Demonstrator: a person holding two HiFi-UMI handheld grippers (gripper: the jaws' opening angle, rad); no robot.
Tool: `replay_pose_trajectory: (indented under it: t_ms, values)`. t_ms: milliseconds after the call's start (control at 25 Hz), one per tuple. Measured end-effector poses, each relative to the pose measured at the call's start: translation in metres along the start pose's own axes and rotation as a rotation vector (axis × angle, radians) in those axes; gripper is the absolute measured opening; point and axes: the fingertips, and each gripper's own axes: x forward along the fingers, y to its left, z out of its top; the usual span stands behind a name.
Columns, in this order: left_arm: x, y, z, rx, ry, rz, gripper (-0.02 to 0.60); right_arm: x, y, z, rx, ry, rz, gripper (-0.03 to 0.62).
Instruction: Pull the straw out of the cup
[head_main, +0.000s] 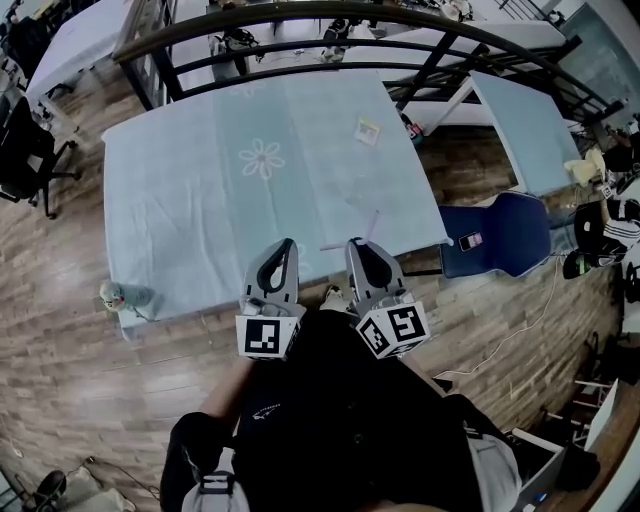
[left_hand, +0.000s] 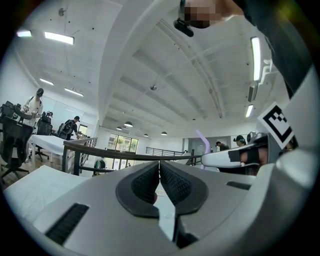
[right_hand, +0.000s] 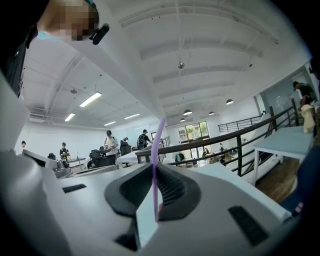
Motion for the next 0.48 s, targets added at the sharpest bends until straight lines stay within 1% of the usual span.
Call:
replay_pose_trajectory:
  t_ms: [200, 480]
  values:
    - [-0.0007, 0.0015, -0.001, -0.002, 0.004, 0.002, 0.017, 0.0013, 0.0005, -0.0017, 0.0, 0.007, 0.001, 0.035]
    - [0.0051, -0.0041, -0.0039, -0.004, 0.012, -0.018, 0.017, 0.0022, -0.0024, -0.0015, -0.007, 0.013, 0.001, 0.035]
